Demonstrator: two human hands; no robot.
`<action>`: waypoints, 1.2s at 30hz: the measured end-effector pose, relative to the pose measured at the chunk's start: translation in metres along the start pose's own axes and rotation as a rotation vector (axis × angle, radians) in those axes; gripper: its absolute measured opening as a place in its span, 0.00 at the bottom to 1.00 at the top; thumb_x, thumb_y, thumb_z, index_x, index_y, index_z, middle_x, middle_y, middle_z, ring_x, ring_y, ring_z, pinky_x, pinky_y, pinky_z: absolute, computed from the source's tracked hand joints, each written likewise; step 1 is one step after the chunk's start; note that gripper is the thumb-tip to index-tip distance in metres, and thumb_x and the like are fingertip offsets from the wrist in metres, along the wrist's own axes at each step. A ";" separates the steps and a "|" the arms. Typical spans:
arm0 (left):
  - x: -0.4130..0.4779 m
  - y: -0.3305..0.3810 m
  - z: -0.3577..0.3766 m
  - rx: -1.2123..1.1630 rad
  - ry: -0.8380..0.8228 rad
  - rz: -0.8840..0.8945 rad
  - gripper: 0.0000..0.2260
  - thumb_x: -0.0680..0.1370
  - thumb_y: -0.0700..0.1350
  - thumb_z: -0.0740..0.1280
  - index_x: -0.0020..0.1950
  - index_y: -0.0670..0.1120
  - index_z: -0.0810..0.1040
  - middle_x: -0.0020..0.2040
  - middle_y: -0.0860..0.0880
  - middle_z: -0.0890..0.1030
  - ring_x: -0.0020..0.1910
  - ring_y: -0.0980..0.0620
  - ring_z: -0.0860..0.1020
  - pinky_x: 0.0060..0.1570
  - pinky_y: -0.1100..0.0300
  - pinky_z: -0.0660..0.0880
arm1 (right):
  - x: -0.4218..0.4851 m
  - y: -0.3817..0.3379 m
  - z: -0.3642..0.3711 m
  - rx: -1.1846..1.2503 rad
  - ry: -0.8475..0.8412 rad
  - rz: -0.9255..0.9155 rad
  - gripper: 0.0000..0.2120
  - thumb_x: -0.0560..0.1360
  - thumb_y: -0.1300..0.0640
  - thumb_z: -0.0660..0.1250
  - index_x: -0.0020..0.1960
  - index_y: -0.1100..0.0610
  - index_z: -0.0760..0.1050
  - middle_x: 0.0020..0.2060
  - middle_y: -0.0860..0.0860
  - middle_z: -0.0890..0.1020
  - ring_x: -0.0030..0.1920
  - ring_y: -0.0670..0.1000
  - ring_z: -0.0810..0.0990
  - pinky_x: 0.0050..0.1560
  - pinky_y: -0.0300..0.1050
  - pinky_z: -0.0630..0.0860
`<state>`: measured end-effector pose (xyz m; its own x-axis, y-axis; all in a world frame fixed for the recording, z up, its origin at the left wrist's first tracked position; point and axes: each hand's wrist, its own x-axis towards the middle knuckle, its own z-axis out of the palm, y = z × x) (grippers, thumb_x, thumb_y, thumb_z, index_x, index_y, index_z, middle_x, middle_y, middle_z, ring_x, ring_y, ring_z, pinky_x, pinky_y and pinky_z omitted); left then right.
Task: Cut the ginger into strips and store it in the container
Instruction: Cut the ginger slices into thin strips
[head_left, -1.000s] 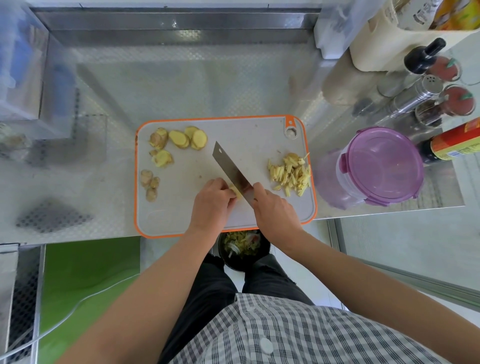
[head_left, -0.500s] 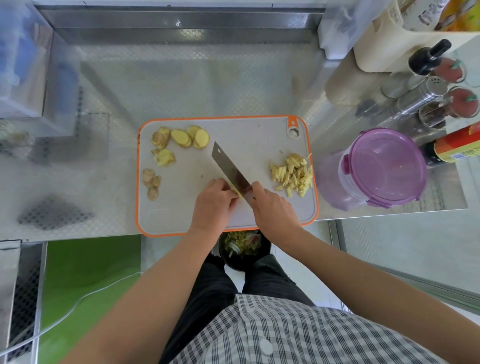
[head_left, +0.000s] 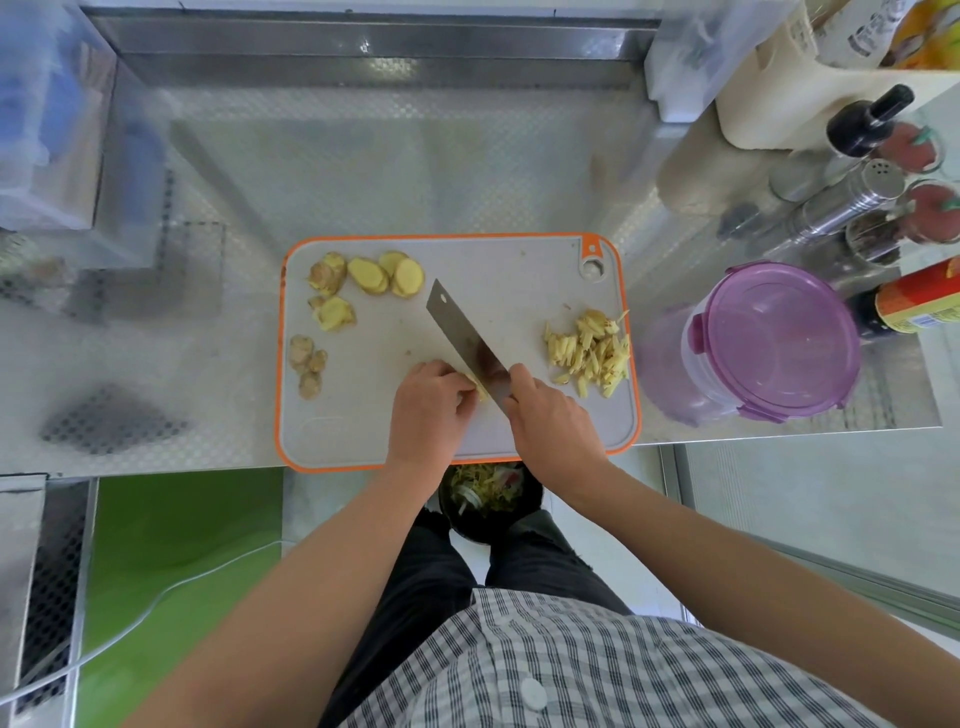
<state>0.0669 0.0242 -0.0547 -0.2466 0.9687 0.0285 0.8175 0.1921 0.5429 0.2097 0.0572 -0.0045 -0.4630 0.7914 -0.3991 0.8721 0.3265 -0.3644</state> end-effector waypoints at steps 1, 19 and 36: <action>0.000 0.002 -0.001 -0.045 0.007 -0.076 0.04 0.67 0.38 0.76 0.36 0.45 0.83 0.35 0.48 0.80 0.37 0.46 0.77 0.36 0.61 0.69 | -0.001 -0.001 0.000 -0.015 -0.013 -0.004 0.10 0.80 0.62 0.53 0.48 0.52 0.53 0.38 0.50 0.69 0.34 0.58 0.70 0.35 0.49 0.67; 0.007 0.017 -0.002 -0.496 -0.033 -0.881 0.05 0.68 0.46 0.76 0.34 0.50 0.82 0.33 0.50 0.83 0.36 0.49 0.83 0.44 0.53 0.80 | 0.001 -0.003 0.002 -0.036 -0.015 -0.007 0.05 0.80 0.62 0.54 0.52 0.54 0.58 0.39 0.50 0.70 0.35 0.58 0.71 0.34 0.49 0.67; 0.004 0.020 -0.005 -0.509 -0.020 -0.886 0.06 0.70 0.47 0.75 0.34 0.51 0.81 0.31 0.48 0.83 0.34 0.50 0.83 0.43 0.59 0.77 | -0.002 -0.007 0.001 -0.009 -0.019 -0.008 0.02 0.82 0.58 0.52 0.52 0.55 0.58 0.38 0.50 0.69 0.34 0.57 0.69 0.34 0.48 0.66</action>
<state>0.0791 0.0311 -0.0395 -0.6424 0.5141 -0.5684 0.0260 0.7558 0.6543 0.2046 0.0528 -0.0019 -0.4732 0.7788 -0.4118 0.8696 0.3380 -0.3600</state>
